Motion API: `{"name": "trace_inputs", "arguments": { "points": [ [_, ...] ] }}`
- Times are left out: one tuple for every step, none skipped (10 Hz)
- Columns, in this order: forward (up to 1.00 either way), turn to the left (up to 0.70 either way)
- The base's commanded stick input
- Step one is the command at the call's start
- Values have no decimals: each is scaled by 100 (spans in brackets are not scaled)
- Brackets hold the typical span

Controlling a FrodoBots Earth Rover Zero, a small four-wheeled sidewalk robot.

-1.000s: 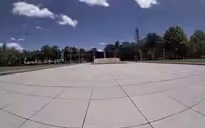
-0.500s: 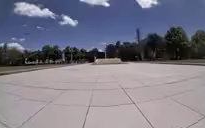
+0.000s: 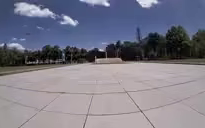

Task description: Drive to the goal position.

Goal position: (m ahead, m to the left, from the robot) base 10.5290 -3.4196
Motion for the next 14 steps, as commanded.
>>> {"name": "trace_inputs", "arguments": {
  "points": [
    [50, 0],
    [50, 0],
    [50, 0],
    [50, 0],
    [50, 0],
    [50, 0],
    [50, 0],
    [50, 0],
    [50, 0],
    [50, 0],
    [50, 0],
    [50, 0],
    [50, 0],
    [50, 0]
  ]
}}
